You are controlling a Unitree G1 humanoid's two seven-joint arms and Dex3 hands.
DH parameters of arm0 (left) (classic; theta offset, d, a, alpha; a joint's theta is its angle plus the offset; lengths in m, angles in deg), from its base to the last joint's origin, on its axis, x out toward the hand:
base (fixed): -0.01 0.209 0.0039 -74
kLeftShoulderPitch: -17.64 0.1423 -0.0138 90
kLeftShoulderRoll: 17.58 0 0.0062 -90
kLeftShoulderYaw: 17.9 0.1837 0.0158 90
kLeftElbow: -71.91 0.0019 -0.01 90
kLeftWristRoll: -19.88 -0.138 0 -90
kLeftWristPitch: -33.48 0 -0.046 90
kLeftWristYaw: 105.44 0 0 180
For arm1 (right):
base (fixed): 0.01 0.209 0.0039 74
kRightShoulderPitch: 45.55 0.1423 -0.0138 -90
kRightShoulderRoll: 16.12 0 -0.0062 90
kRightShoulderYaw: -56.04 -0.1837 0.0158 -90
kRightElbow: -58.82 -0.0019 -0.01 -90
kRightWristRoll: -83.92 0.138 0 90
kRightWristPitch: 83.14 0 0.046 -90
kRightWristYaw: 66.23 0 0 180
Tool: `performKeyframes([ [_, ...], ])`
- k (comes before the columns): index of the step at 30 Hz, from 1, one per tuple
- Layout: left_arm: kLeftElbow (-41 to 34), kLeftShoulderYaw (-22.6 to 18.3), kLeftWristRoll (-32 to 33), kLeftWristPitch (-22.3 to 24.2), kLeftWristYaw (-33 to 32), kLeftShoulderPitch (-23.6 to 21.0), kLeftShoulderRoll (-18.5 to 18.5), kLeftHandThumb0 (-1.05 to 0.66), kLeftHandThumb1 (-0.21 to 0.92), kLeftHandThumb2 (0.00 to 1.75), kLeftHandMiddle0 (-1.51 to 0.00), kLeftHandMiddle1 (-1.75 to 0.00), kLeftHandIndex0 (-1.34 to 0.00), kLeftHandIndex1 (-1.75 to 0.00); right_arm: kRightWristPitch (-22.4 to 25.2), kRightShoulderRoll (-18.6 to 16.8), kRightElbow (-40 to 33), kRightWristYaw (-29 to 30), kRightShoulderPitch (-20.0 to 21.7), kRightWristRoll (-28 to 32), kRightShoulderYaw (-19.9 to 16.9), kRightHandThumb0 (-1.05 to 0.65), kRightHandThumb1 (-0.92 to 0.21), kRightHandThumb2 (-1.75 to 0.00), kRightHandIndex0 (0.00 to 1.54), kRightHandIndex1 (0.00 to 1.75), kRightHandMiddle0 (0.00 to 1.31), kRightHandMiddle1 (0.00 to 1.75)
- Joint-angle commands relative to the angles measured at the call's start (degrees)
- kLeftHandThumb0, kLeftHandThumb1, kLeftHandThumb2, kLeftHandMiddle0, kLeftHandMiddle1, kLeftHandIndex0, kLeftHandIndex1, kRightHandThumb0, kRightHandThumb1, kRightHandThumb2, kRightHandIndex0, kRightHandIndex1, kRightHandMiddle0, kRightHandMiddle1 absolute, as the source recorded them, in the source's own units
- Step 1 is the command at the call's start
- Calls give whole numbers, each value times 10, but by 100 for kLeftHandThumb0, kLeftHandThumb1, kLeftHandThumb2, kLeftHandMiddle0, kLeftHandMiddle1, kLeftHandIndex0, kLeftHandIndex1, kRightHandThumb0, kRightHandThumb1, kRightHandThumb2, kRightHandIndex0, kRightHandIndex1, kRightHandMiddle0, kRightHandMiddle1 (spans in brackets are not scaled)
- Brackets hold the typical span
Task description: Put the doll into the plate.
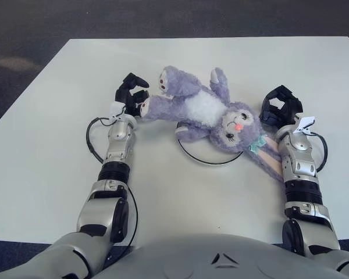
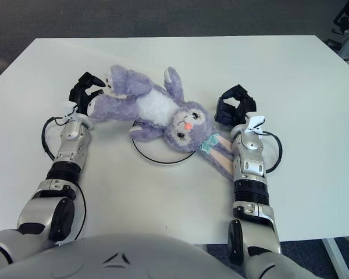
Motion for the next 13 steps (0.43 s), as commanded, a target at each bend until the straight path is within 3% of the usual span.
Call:
performKeyframes([
  [1, 37, -3, 2, 2, 7, 45, -2, -47, 34, 129, -118, -175, -59, -175, -7, -17, 22, 9, -29, 4, -4, -47, -35, -127, 127, 175, 59, 175],
  [13, 39, -3, 4, 5, 15, 43, -6, -47, 33, 130, -118, -175, -60, -175, -14, -22, 14, 26, -32, -1, -1, -47, -35, -127, 125, 175, 59, 175],
])
